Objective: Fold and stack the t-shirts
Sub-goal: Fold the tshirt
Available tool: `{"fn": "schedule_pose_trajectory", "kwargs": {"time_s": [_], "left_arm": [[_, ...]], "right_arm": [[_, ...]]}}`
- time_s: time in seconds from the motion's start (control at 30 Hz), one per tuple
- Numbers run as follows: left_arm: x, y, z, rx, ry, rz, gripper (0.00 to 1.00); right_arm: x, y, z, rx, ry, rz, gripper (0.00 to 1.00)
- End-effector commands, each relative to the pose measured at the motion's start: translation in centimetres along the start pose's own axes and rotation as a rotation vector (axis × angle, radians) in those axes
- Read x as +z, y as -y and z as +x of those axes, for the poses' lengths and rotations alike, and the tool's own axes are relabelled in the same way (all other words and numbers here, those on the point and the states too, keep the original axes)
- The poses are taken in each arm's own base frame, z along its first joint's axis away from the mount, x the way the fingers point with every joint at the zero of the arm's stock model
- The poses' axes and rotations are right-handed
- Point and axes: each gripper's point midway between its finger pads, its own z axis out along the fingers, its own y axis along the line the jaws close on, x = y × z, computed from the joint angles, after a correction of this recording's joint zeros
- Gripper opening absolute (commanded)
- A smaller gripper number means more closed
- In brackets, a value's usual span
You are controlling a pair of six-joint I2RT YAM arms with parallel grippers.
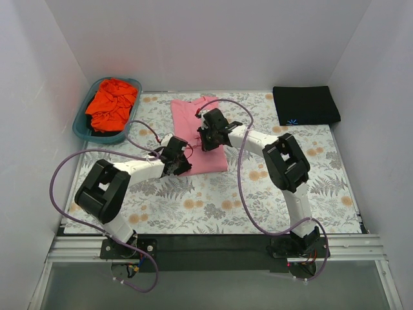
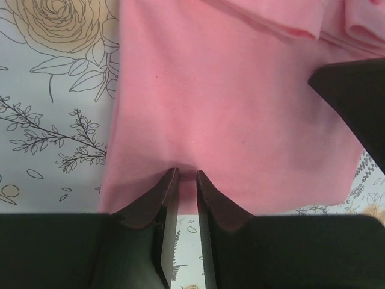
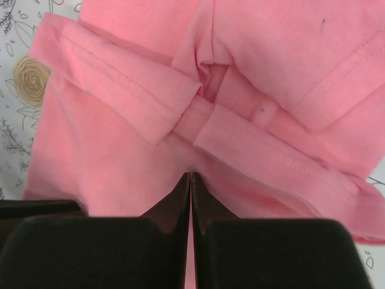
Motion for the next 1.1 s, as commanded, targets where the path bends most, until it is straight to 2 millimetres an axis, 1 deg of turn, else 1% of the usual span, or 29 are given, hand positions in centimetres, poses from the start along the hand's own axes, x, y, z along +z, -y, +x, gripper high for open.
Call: {"fn": "schedule_pose_trajectory", "kwargs": {"time_s": [0.0, 0.03, 0.1, 0.13, 0.17, 0.2, 0.23, 0.27, 0.3, 0.33, 0.37, 0.4, 0.43, 0.5, 0.53, 0.6, 0.63, 0.7, 0.73, 0.77, 0.8, 0.83, 0.87, 0.9, 0.93, 0.97, 1.0, 1.03, 1.07], "left_arm": [[-0.4, -1.7, 1.9, 0.006, -0.057, -0.029, 0.17], [-0.3, -2.2, 2.4, 0.007, -0.068, -0.038, 0.17], [-0.6, -2.4, 2.8, 0.005, -0.079, -0.034, 0.17], [-0.6, -2.6, 2.9, 0.004, -0.082, -0.036, 0.17], [-0.7, -3.0, 3.3, 0.005, -0.092, -0.042, 0.17], [-0.8, -3.0, 3.5, 0.005, -0.097, -0.036, 0.17], [-1.0, -3.0, 3.6, 0.007, -0.102, -0.033, 0.17], [-1.1, -3.2, 3.8, 0.008, -0.108, -0.034, 0.17], [-1.3, -3.4, 4.3, 0.011, -0.122, -0.033, 0.17], [-1.6, -3.4, 4.5, 0.013, -0.126, -0.028, 0.17], [-1.8, -3.4, 4.7, 0.011, -0.132, -0.022, 0.17], [-2.0, -3.9, 5.3, 0.01, -0.148, -0.028, 0.18], [-2.3, -3.8, 5.7, 0.01, -0.162, -0.02, 0.18], [-3.2, -3.6, 5.7, -0.002, -0.163, 0.004, 0.2], [-3.5, -3.4, 5.6, -0.004, -0.158, 0.013, 0.23], [-4.6, -2.7, 4.3, -0.011, -0.119, 0.031, 0.25], [-5.2, -1.8, 3.3, -0.012, -0.094, 0.044, 0.27], [-6.3, -0.7, 1.2, -0.017, -0.023, 0.065, 0.34], [-7.0, 0.2, -0.5, -0.029, 0.016, 0.088, 0.35], [-7.3, 0.6, -1.4, -0.039, 0.037, 0.101, 0.36], [-7.8, 1.0, -2.4, -0.048, 0.063, 0.12, 0.37], [-7.8, 1.0, -4.0, -0.059, 0.102, 0.132, 0.37], [-7.7, 1.1, -4.9, -0.063, 0.122, 0.14, 0.37], [-7.6, 1.2, -5.6, -0.073, 0.127, 0.157, 0.37], [-6.9, 1.0, -7.2, -0.101, 0.151, 0.168, 0.35], [-6.3, 1.1, -7.9, -0.098, 0.151, 0.181, 0.34], [-5.8, 1.2, -8.3, -0.105, 0.144, 0.192, 0.29], [-4.2, 0.7, -9.0, -0.114, 0.142, 0.174, 0.27], [-3.5, 0.5, -9.4, -0.103, 0.144, 0.169, 0.26]], "right_arm": [[0.2, -0.8, -3.8, -0.011, 0.099, -0.025, 0.06], [0.6, -0.4, -4.4, -0.017, 0.111, -0.006, 0.06], [1.0, 0.4, -5.1, -0.029, 0.125, 0.022, 0.06], [1.7, 1.1, -5.0, -0.031, 0.123, 0.048, 0.06], [1.6, 1.2, -6.4, -0.037, 0.151, 0.049, 0.06], [1.8, 1.8, -6.8, -0.039, 0.158, 0.056, 0.06], [2.5, 3.0, -6.8, -0.036, 0.158, 0.099, 0.07], [2.5, 3.6, -7.5, -0.033, 0.172, 0.114, 0.07], [2.3, 4.4, -9.0, -0.03, 0.203, 0.127, 0.08], [2.6, 5.0, -9.3, -0.027, 0.208, 0.135, 0.09], [2.5, 5.3, -10.1, -0.027, 0.224, 0.136, 0.1], [1.8, 5.8, -11.4, -0.025, 0.251, 0.137, 0.11], [1.0, 5.5, -12.2, -0.027, 0.269, 0.124, 0.12], [-0.5, 5.5, -13.2, -0.032, 0.294, 0.114, 0.13], [-2.0, 4.9, -13.4, -0.037, 0.304, 0.101, 0.13], [-3.2, 3.6, -12.8, -0.046, 0.296, 0.037, 0.13], [-4.4, 3.0, -11.8, -0.046, 0.283, 0.008, 0.14], [-5.5, 2.5, -11.1, -0.03, 0.291, -0.026, 0.16], [-7.1, 1.6, -11.0, -0.025, 0.304, -0.072, 0.18], [-6.9, 1.5, -9.6, 0.005, 0.292, -0.102, 0.22], [-7.4, 1.7, -9.1, 0.029, 0.292, -0.13, 0.22], [-8.5, 0.5, -9.1, 0.031, 0.306, -0.211, 0.23], [-8.1, 0.8, -7.5, 0.05, 0.282, -0.232, 0.23], [-8.2, 1.0, -7.4, 0.075, 0.283, -0.249, 0.23], [-8.3, 0.7, -7.6, 0.07, 0.298, -0.277, 0.23], [-8.0, 0.9, -7.2, 0.082, 0.288, -0.282, 0.23], [-7.8, 1.3, -7.1, 0.097, 0.286, -0.286, 0.23], [-7.2, 1.4, -6.6, 0.11, 0.27, -0.301, 0.23], [-6.9, 1.5, -6.5, 0.117, 0.268, -0.314, 0.22]]}}
